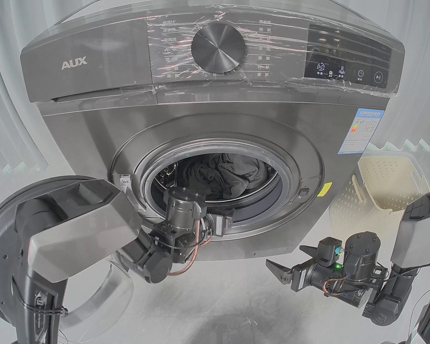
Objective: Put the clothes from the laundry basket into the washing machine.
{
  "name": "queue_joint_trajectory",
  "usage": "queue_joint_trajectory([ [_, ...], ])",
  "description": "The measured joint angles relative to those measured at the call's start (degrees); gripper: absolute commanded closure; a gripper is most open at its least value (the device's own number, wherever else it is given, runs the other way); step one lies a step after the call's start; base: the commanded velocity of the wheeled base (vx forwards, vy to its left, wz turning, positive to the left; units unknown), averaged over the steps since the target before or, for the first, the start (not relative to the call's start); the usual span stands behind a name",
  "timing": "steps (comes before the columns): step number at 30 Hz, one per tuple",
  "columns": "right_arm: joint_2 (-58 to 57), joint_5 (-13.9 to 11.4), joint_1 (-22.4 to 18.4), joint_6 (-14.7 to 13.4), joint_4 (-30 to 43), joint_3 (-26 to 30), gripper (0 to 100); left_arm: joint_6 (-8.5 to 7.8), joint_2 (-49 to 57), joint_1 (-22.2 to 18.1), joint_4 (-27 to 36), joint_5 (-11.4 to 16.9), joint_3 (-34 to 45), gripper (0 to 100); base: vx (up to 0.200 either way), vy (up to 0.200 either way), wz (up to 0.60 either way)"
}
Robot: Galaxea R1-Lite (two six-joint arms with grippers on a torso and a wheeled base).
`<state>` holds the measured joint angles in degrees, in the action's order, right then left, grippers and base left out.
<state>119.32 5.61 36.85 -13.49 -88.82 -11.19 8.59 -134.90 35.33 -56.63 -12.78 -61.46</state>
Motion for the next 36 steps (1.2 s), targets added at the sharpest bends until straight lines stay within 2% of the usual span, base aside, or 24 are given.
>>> queue_joint_trajectory([
  [5,0.0,0.0,0.0,0.0,0.0,0.1,0,0.71,7.3,5.0,-2.3,0.0,11.2,0,0.000,0.000,0.00],
  [12,0.0,0.0,-0.1,-0.3,0.0,0.4,0,3.22,18.4,13.1,-4.7,-0.4,22.9,0,0.000,0.000,0.00],
  [16,-0.1,0.0,-0.3,-0.3,0.0,0.8,0,4.23,24.2,15.0,-5.1,-1.3,27.2,0,0.000,0.000,0.00],
  [21,-1.4,0.2,-0.6,-0.2,0.1,1.4,0,5.44,31.1,15.3,-5.4,-2.6,30.8,0,0.000,0.000,0.00],
  [24,-3.8,1.8,-0.6,0.1,0.2,1.8,0,5.91,34.7,14.5,-5.4,-4.9,34.1,0,0.000,0.000,0.00],
  [27,-6.7,4.5,-0.3,0.7,0.3,2.1,0,6.01,37.3,13.9,-5.6,-6.8,37.4,0,-0.133,0.000,0.00],
  [30,-10.3,5.9,0.2,1.5,0.5,2.6,0,5.79,39.6,13.6,-6.3,-7.7,40.2,0,-0.200,0.000,0.00],
  [36,-17.3,7.3,0.3,2.5,0.8,6.8,0,3.12,45.3,12.8,-9.4,-8.5,47.0,0,-0.200,0.000,0.00],
])
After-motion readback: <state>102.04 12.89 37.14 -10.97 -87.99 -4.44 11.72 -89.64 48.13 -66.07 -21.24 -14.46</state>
